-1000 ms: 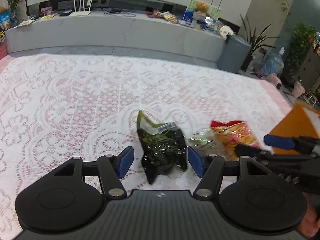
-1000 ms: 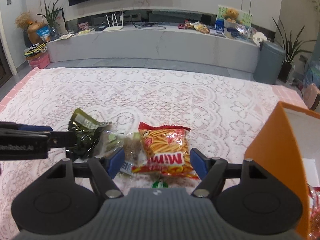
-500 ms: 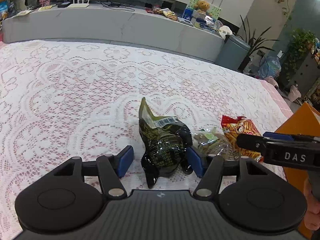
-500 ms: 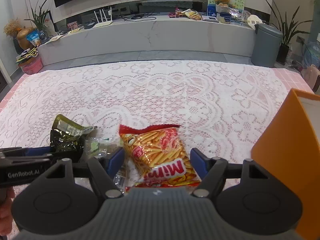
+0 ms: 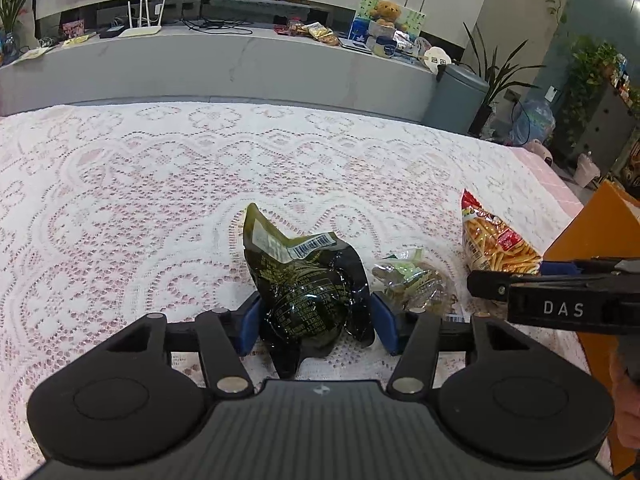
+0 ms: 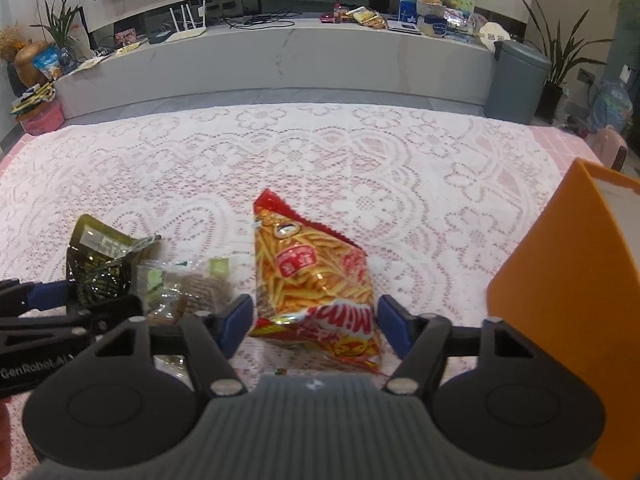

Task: Organize snacks
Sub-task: 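Grasp the dark green seaweed bag with the left tool while the right tool grasps the MIMI bag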

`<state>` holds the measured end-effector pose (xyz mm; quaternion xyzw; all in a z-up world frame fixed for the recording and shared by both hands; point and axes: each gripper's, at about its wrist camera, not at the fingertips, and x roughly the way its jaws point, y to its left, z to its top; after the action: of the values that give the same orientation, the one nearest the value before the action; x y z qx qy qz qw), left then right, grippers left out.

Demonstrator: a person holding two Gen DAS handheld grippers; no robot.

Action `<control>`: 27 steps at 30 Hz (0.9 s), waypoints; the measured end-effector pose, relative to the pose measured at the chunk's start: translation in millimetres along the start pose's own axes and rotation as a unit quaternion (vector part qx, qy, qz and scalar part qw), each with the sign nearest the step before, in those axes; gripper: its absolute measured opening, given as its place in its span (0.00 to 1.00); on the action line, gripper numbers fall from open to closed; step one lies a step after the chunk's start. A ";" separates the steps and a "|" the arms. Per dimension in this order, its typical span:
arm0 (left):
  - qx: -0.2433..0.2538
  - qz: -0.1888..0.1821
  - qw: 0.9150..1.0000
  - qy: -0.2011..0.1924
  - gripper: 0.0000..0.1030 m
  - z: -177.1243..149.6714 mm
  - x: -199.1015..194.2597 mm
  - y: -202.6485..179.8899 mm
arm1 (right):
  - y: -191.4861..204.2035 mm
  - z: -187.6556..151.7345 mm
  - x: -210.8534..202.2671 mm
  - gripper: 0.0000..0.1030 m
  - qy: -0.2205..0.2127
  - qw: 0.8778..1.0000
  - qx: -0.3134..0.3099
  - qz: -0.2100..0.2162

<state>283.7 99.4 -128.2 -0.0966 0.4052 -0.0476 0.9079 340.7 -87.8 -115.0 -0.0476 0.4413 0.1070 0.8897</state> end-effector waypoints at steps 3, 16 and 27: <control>0.007 -0.001 1.000 0.000 0.59 -0.4 -0.6 -1.0 | 2.5 -0.3 -0.5 0.59 0.001 1.000 -0.011 -0.004; 0.013 -0.006 1.000 -0.005 0.46 1.2 -5.6 -3.8 | 15.3 -5.2 -9.1 0.44 -0.005 0.999 -0.049 -0.004; -0.010 -0.015 1.000 -0.026 0.46 -1.0 -27.3 -1.4 | 11.1 -9.7 -21.0 0.43 -0.010 0.999 -0.041 0.019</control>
<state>264.7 102.4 -108.7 -0.1129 0.3808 -0.0542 0.9161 318.4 -81.9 -104.1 -0.0745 0.4282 0.1423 0.8893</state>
